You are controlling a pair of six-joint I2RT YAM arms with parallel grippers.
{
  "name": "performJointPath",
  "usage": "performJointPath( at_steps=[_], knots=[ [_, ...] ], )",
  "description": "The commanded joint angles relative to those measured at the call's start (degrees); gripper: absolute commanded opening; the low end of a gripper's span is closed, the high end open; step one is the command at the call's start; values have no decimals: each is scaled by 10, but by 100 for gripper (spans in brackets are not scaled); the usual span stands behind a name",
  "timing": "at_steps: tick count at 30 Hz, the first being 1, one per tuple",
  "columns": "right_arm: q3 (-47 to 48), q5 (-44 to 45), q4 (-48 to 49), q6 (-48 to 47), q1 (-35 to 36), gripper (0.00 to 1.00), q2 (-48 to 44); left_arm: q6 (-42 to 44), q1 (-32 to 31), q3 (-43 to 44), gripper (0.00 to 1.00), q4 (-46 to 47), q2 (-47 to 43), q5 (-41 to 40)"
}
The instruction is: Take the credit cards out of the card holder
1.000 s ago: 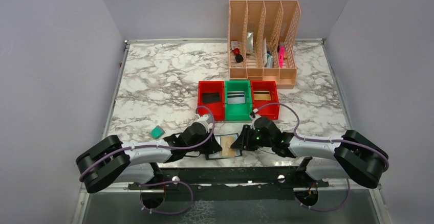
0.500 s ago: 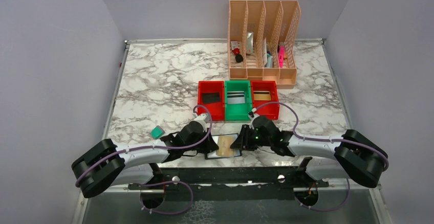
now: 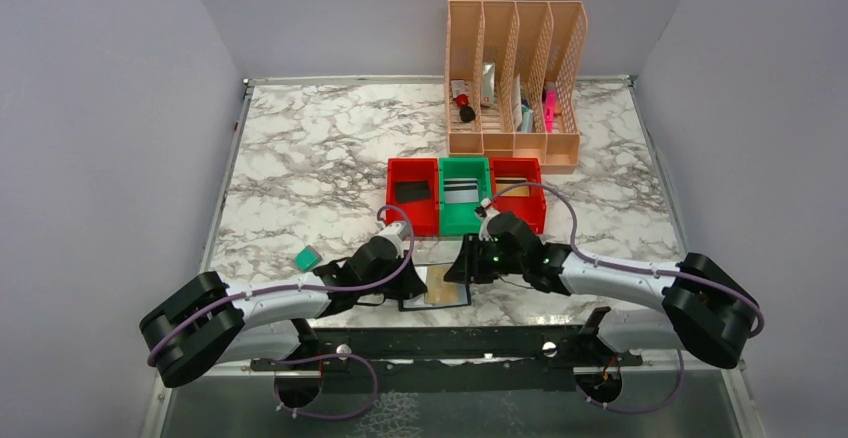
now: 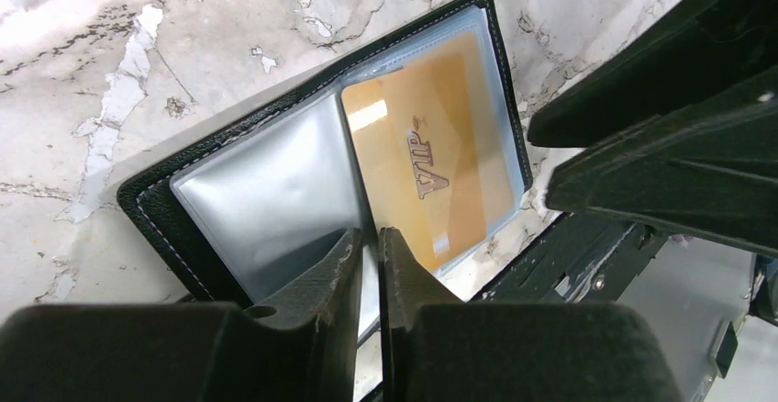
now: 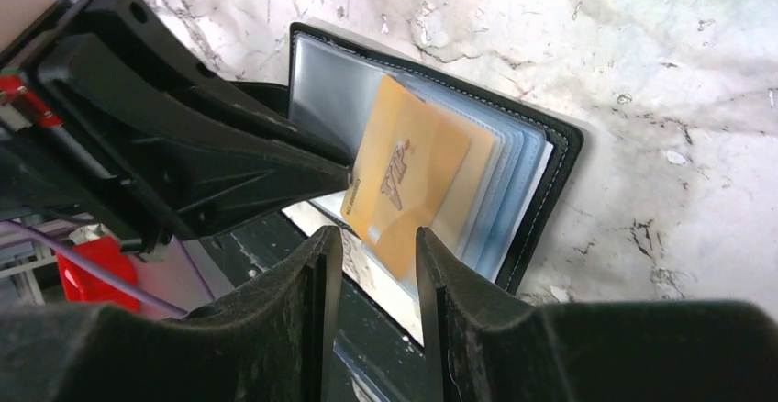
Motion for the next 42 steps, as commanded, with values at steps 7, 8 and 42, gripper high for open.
performJointPath(
  at_steps=[7,8,42],
  knots=[
    [16,14,16,14,2,42,126,6,3,1,26,1,-2,0],
    [12,12,21,16,2,42,135,5,3,1,28,3,0,1],
    [-102,1,154,112,2,40,163,-76,6,-70,31,102,-36,9]
  ],
)
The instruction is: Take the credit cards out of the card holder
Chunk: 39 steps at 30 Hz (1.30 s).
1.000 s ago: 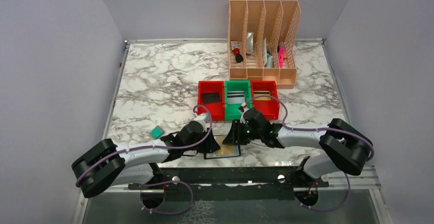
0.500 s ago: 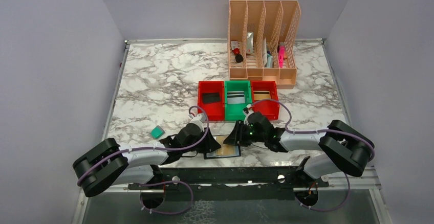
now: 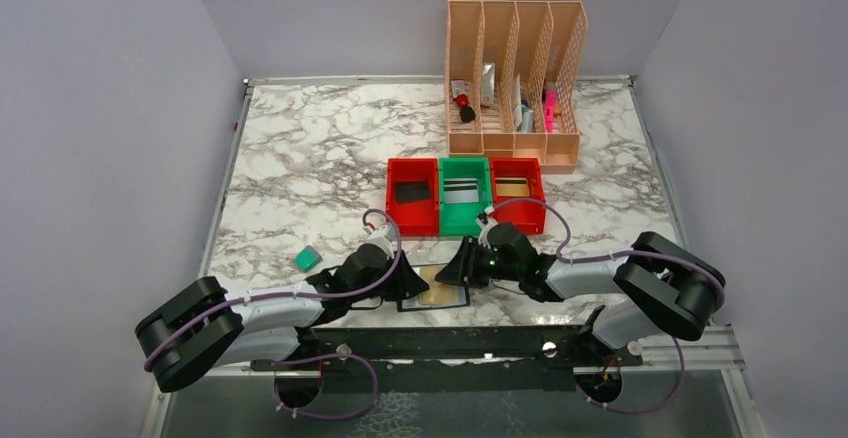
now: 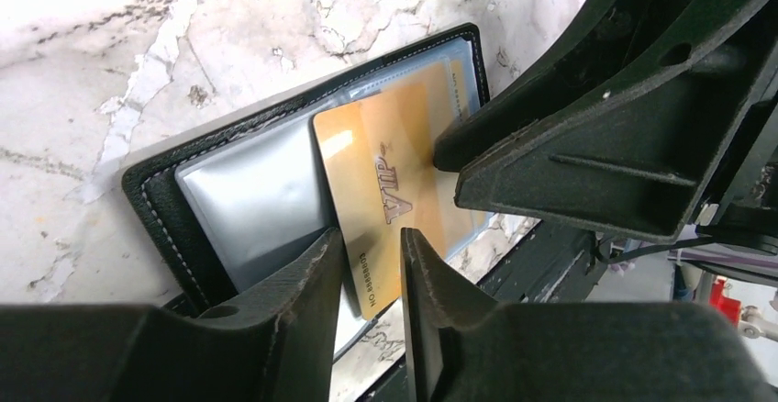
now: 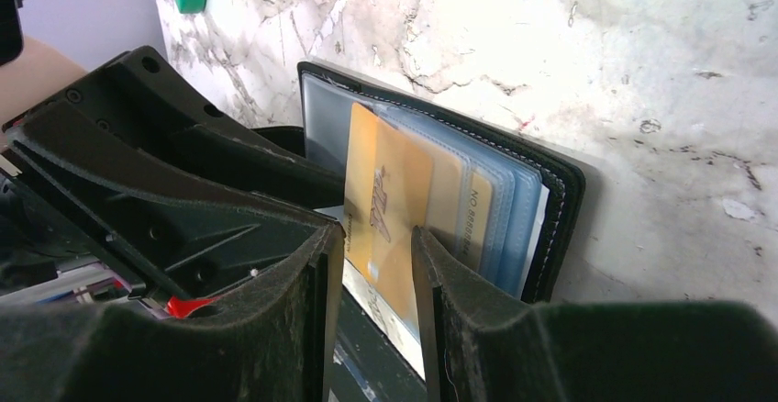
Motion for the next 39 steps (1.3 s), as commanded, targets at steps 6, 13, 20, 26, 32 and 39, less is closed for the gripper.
performJointPath(
  at_steps=[6,13,20,26,32,39],
  knots=[
    [-35,5,-85,-9,4,40,39,21,3,-6,30,14,-42,57],
    [-37,-3,-76,-4,4,40,39,16,3,-6,28,34,-24,62],
    [-38,-10,-65,-5,4,40,51,26,3,15,20,44,4,69],
    [-40,-7,-70,-3,4,40,43,18,4,9,6,43,10,50],
    [-29,23,-126,-21,4,40,7,18,5,-6,0,24,-15,27],
    [6,42,-191,-59,3,41,-31,46,6,21,0,-48,-31,13]
  ],
)
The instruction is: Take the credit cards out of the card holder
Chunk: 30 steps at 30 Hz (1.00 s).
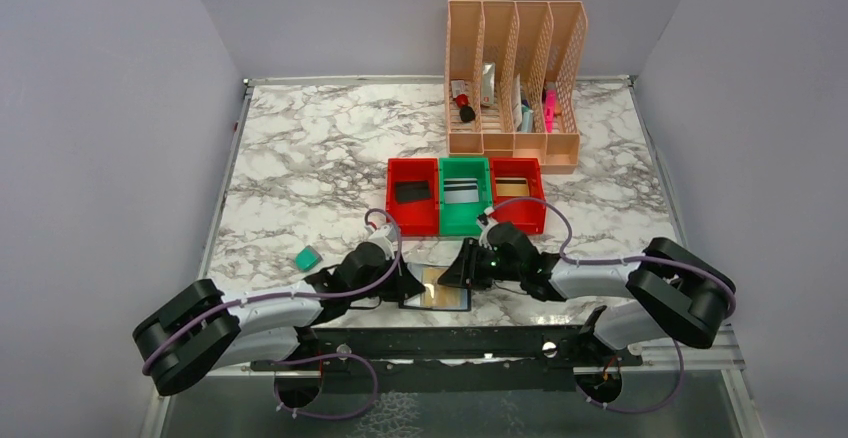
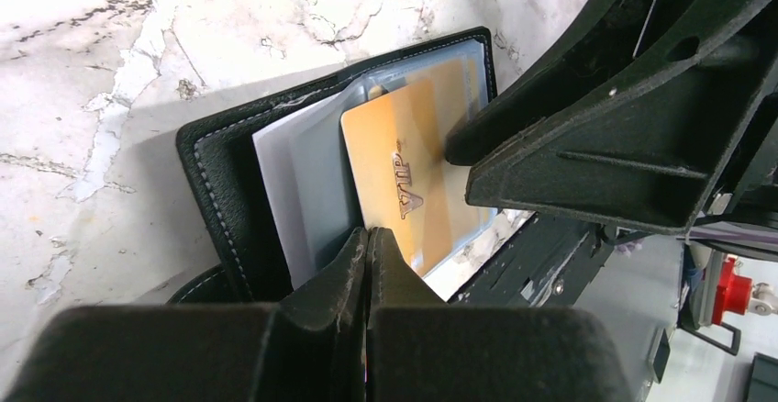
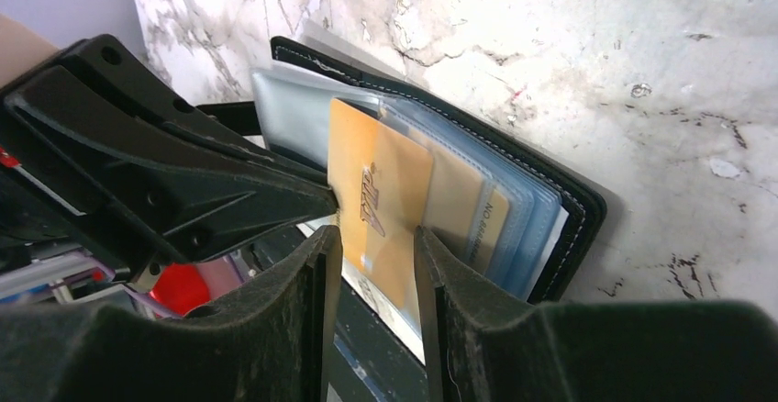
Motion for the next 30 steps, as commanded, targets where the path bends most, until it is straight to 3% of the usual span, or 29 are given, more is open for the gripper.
performJointPath(
  at_steps=[1,9,17,30],
  knots=[
    [4,53,-153,-51,4,41,-9,30,-3,31,0,-55,-17,-22],
    [32,44,-194,-71,4,42,-39,49,-3,47,0,-126,-53,-44],
    [71,-36,-178,-89,4,44,-74,50,-3,48,0,-112,-61,-31],
    [69,-78,-87,-78,4,44,39,42,-2,48,0,-83,-37,-10]
  ],
)
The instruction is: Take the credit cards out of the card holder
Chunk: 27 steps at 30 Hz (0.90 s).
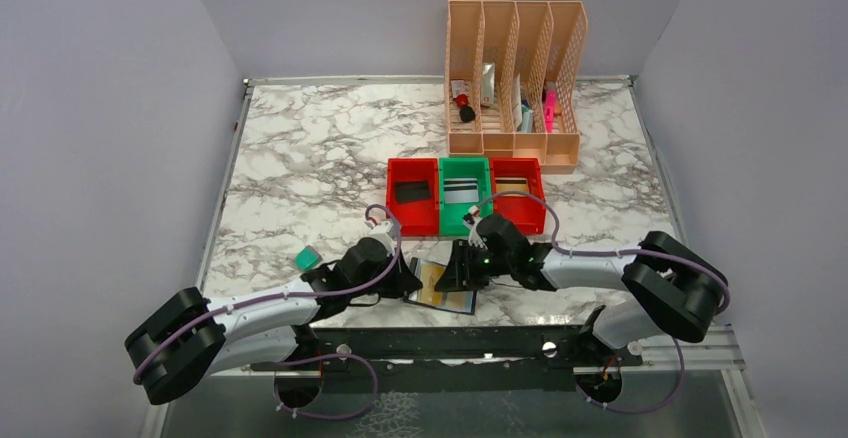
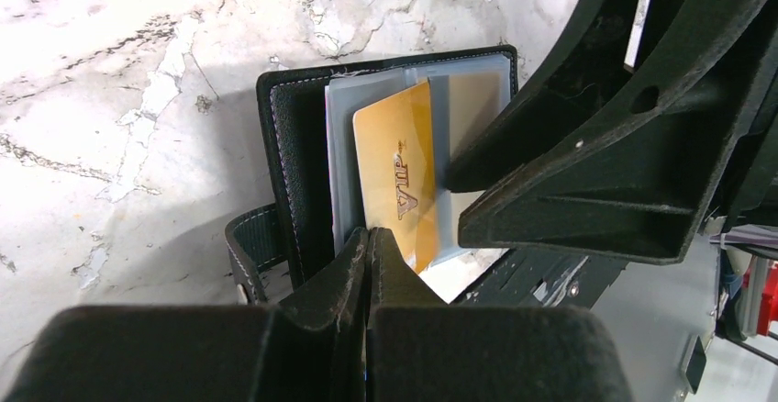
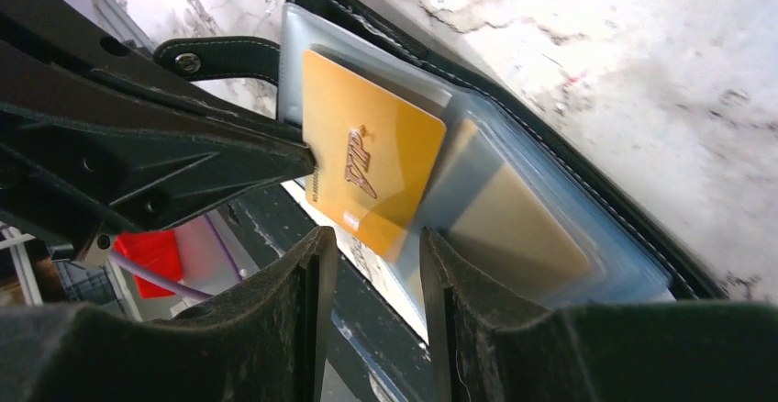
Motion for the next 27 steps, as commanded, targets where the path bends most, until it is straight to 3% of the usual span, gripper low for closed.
performJointPath(
  at_steps=[1,6,14,18,27],
  knots=[
    [-5,-22,51,3,1,44,39,2,-2,10,0,23,5,18],
    [-27,-31,96,26,1,44,71,-11,-2,-4,6,76,11,44],
    [-50,-15,121,54,1,44,79,-11,-2,-2,17,79,36,59],
    [-56,-2,119,60,1,44,72,-11,-2,0,17,77,44,59],
    [-33,-6,78,5,1,48,19,5,-3,20,3,-23,-2,-15]
  ],
)
